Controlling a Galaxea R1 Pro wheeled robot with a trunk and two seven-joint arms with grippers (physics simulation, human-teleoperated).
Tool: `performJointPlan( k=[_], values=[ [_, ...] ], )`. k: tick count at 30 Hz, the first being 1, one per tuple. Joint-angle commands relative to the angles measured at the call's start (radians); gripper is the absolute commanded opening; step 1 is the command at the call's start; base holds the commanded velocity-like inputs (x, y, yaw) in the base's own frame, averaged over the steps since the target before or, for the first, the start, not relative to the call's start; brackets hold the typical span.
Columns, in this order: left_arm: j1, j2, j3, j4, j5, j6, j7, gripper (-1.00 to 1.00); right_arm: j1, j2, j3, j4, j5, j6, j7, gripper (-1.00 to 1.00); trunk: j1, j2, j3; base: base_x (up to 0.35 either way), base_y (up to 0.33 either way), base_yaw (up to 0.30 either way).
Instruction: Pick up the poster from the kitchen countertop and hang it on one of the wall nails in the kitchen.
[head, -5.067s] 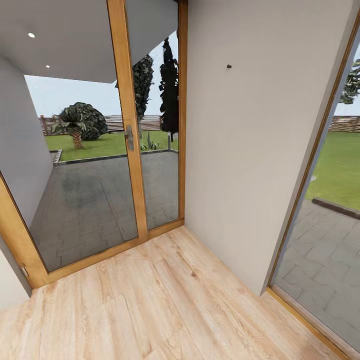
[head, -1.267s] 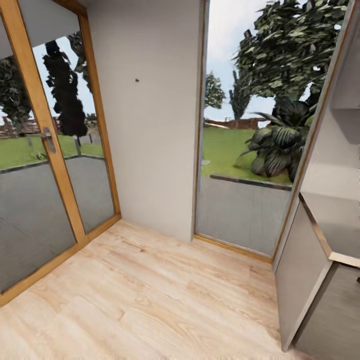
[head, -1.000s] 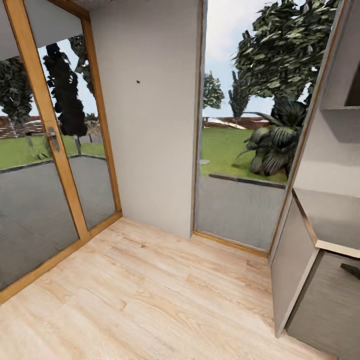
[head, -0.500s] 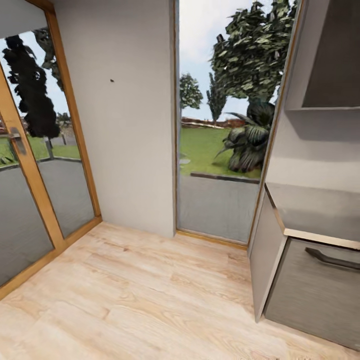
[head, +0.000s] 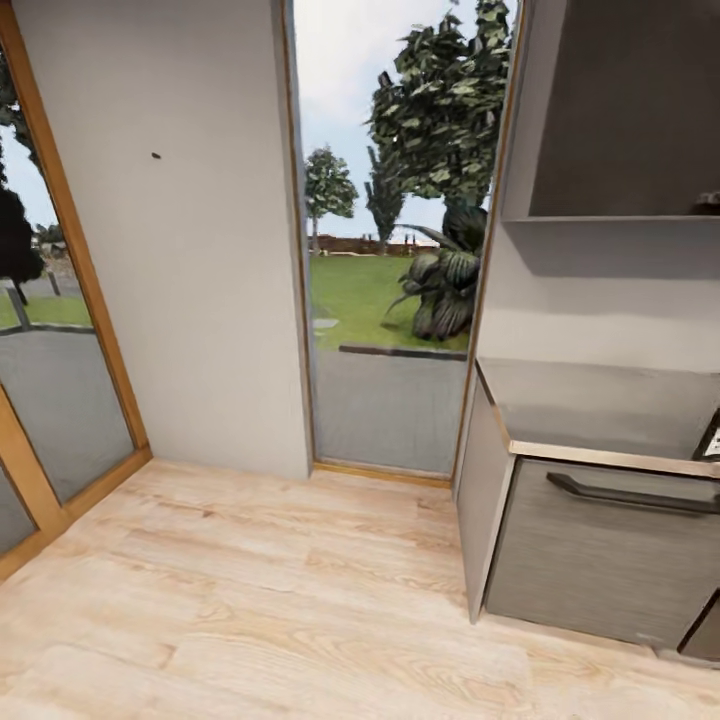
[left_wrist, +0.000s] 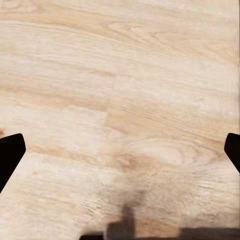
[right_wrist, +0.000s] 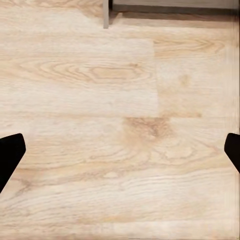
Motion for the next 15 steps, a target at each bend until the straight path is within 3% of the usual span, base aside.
performJointPlan(
  k=[1, 15],
  values=[
    [0.0, 0.0, 0.001, -0.001, -0.001, -0.002, 0.0, 1.0, -0.001, 0.0, -0.001, 0.001, -0.001, -0.004, 0.0, 1.0, 0.0, 0.0, -0.001, 0.0, 0.0, -0.3],
    [0.0, 0.0, 0.001, -0.001, -0.001, -0.002, 0.001, 1.0, -0.001, 0.0, -0.001, 0.001, -0.001, -0.004, 0.0, 1.0, 0.0, 0.0, -0.001, 0.0, 0.0, -0.3]
  ],
)
